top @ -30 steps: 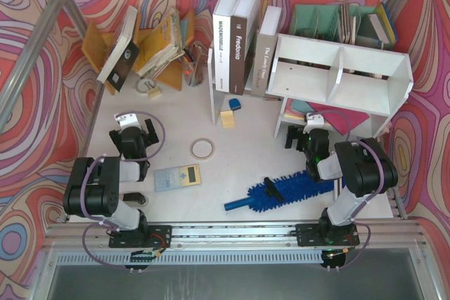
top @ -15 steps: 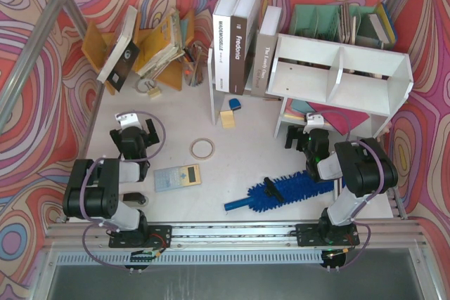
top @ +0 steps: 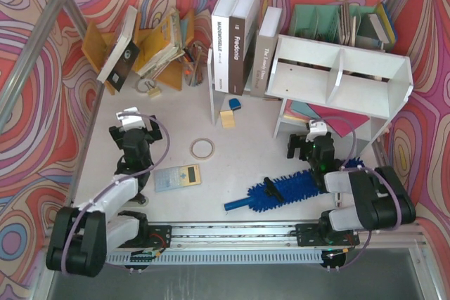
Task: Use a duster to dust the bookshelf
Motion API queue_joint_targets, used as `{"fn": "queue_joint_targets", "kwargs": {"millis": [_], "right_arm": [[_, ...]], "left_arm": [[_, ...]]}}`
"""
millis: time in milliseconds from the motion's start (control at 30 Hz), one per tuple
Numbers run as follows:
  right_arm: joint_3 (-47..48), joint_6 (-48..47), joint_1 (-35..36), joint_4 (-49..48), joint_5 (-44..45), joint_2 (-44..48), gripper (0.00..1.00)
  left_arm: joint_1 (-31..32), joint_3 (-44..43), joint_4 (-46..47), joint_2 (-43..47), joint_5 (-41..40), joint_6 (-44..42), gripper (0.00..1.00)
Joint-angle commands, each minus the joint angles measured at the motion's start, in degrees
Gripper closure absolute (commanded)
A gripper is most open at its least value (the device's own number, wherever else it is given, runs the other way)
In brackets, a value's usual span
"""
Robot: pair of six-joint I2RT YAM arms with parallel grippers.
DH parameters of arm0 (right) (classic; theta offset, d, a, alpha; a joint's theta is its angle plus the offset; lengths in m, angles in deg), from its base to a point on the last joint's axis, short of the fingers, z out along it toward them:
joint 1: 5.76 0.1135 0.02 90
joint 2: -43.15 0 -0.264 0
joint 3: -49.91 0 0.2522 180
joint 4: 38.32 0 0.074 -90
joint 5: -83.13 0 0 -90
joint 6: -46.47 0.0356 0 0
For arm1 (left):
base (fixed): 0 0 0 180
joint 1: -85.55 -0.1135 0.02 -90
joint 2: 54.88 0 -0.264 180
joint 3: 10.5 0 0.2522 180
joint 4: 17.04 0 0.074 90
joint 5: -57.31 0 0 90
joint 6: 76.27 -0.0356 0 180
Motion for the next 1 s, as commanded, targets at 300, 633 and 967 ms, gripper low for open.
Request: {"fn": "queue_joint_targets", "kwargs": {"millis": [300, 633, 967], "right_arm": [[-3.1, -0.4, 3.3, 1.0, 0.7, 20.4, 0.01], [-2.3, 4.5, 4.0, 21.6, -6.1, 39.2, 0.01], [5.7, 33.2, 4.0, 47.8, 4.5, 49.7, 0.01]], "left_arm": [[2.6, 0.9, -13.8, 16.0, -3.3, 5.4, 0.02], [3.2, -7.5, -38.9, 29.2, -0.6, 21.8, 0.01], [3.1, -18.6, -72.9, 36.6, -8.3, 50.1, 0.01]]}}
